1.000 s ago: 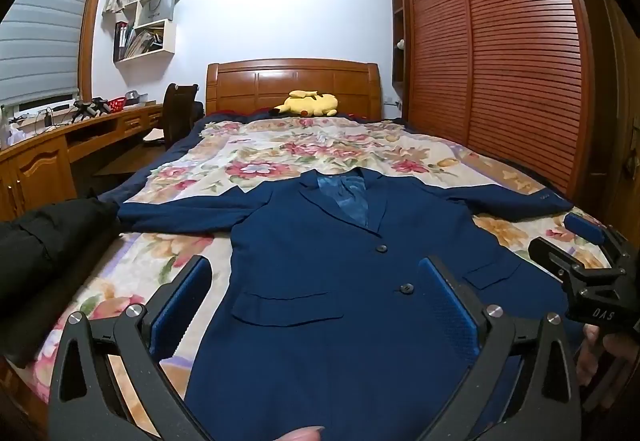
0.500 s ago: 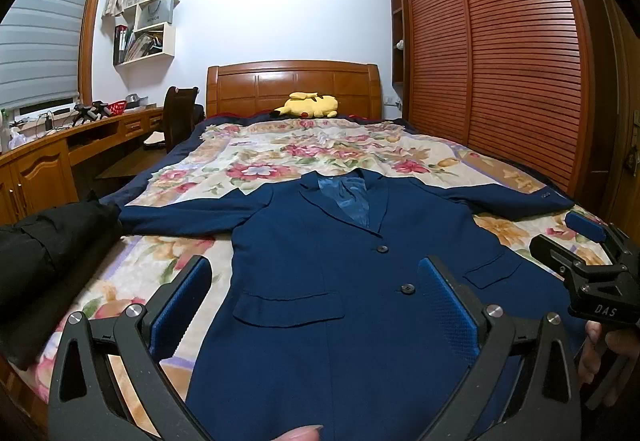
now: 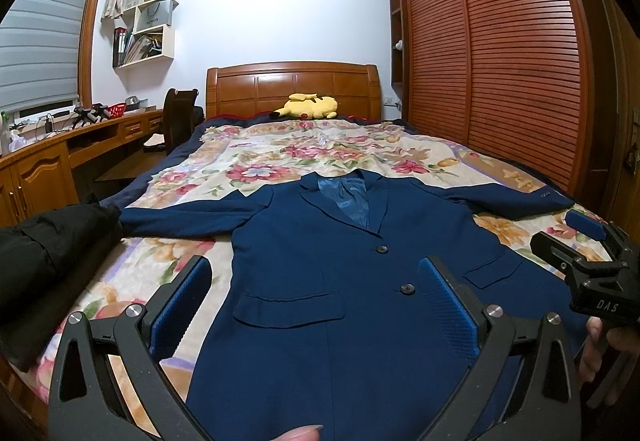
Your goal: Fold large clothes
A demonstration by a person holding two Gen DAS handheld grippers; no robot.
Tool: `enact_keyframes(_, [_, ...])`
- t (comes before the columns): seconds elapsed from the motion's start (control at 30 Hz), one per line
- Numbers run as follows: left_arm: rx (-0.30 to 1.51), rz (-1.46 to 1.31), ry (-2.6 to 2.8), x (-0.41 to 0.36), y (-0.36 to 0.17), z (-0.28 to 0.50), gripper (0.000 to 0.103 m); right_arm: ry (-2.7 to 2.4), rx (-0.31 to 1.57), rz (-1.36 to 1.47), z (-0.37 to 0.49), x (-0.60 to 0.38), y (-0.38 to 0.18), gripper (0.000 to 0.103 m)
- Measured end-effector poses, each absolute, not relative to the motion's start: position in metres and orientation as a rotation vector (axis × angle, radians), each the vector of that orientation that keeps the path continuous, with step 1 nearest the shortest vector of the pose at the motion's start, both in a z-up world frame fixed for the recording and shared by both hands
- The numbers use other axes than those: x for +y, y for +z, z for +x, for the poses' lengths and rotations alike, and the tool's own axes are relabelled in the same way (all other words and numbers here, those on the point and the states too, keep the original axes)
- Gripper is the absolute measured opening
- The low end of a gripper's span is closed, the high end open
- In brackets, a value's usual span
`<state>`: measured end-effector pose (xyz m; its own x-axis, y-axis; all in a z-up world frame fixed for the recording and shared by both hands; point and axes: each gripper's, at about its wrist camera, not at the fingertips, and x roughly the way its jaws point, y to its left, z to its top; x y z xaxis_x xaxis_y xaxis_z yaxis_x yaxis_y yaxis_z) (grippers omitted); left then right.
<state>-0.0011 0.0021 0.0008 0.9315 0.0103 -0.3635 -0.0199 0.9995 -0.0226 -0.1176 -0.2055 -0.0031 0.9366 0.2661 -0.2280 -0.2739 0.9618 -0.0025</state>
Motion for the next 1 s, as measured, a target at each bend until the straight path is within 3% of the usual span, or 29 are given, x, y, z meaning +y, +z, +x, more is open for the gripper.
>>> enact_keyframes(1.0, [0.366, -0.018, 0.018, 0.0007, 0.0013, -0.0019, 0.103, 0.270, 0.232, -0.025, -0.1170, -0.2057, -0.0025, 0.103])
